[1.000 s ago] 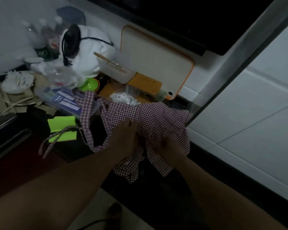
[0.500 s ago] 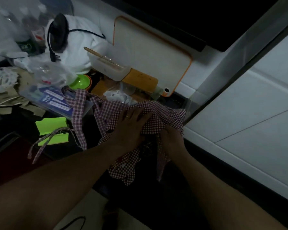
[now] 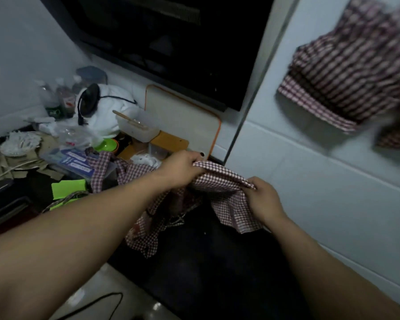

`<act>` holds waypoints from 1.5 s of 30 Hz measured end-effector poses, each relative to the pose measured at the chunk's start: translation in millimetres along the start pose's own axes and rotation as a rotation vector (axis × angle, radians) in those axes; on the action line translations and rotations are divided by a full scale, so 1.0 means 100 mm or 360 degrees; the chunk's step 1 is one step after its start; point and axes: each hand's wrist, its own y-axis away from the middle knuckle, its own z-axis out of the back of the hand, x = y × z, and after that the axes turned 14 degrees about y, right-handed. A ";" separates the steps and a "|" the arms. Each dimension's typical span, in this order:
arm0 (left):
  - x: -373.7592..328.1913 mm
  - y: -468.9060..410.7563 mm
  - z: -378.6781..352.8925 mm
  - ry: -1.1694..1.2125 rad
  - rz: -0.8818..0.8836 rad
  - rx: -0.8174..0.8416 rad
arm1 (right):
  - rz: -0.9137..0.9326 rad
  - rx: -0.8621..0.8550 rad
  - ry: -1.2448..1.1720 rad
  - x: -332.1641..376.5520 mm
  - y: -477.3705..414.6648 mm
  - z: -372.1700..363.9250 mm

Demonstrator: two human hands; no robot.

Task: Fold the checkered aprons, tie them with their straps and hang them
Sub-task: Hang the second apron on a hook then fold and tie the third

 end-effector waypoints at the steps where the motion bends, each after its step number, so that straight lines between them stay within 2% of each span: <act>1: -0.10 0.12 -0.04 -0.0052 -0.0022 -0.0019 | 0.0027 -0.0021 -0.0061 -0.03 0.10 0.13; 6: -0.46 0.73 -0.17 -0.0389 -0.0117 -0.0018 | 0.0222 -0.0135 -0.0270 0.00 0.54 0.67; 9: -0.49 1.07 -0.21 -0.0590 -0.0007 -0.0166 | 0.0294 -0.0221 -0.0322 0.03 0.78 1.04; 12: -0.54 1.28 -0.18 -0.0518 0.0096 -0.0359 | 0.0208 -0.0334 -0.0499 0.03 0.98 1.45; 14: -0.76 1.32 -0.18 -0.0362 0.0104 -0.0428 | 0.0083 -0.0238 -0.0755 0.00 1.02 1.65; 16: -1.02 1.30 -0.23 -0.0230 0.0129 -0.0435 | -0.0033 -0.0029 -0.1071 -0.03 1.07 1.77; 18: -1.34 1.35 -0.35 -0.0392 0.0043 -0.0491 | -0.0195 0.0147 -0.1403 -0.03 1.17 1.87; 20: -1.67 1.52 -0.55 -0.0570 -0.0231 -0.0599 | -0.0366 0.0258 -0.1581 0.02 1.27 1.92; 21: -1.81 1.64 -0.66 -0.0432 -0.0368 -0.0503 | -0.0422 0.0304 -0.1613 0.07 1.29 1.90; 22: -1.98 1.79 -0.78 -0.0143 -0.0420 -0.0303 | -0.0463 0.0365 -0.1612 0.12 1.32 1.88; 24: -2.15 2.08 -0.96 0.0301 -0.0277 0.0195 | -0.0516 0.0414 -0.1644 0.24 1.41 1.82; 25: -2.16 2.20 -0.98 0.0344 -0.0268 0.0326 | -0.0512 0.0382 -0.1661 0.33 1.48 1.82; 27: -2.07 2.20 -1.06 0.0407 -0.0239 0.0240 | -0.0496 0.0322 -0.1784 0.36 1.59 1.81; 28: -2.05 2.20 -0.99 0.0580 -0.0138 0.0163 | -0.0436 0.0276 -0.1819 0.38 1.68 1.81; 29: -2.00 2.21 -0.87 0.0832 0.0024 0.0091 | -0.0342 0.0215 -0.1760 0.42 1.83 1.77; 30: -1.98 2.22 -0.80 0.1084 0.0219 0.0023 | -0.0231 0.0102 -0.1510 0.41 2.00 1.73; 32: -1.90 2.21 -0.68 0.1466 0.0537 -0.0085 | 0.0035 -0.0279 -0.0746 0.38 2.38 1.59; 33: -1.86 2.22 -0.66 0.1590 0.0632 -0.0122 | 0.0159 -0.0399 -0.0503 0.35 2.57 1.50; 34: -1.86 2.25 -0.66 0.1676 0.0687 -0.0136 | 0.0314 -0.0406 -0.0378 0.35 2.74 1.41; 36: -1.80 2.30 -0.68 0.1747 0.0752 -0.0141 | 0.0537 -0.0304 -0.0125 0.37 2.98 1.18; 39: -1.77 2.48 -0.79 0.1855 0.0822 -0.0092 | 0.0531 -0.0321 0.0253 0.33 3.17 1.03; 42: -1.78 2.66 -0.88 0.2052 0.0846 0.0117 | 0.0476 -0.0332 0.0480 0.27 3.34 1.06; 45: -1.88 2.90 -0.89 0.2052 0.0716 0.0432 | 0.0509 -0.0358 0.0611 0.18 3.51 1.10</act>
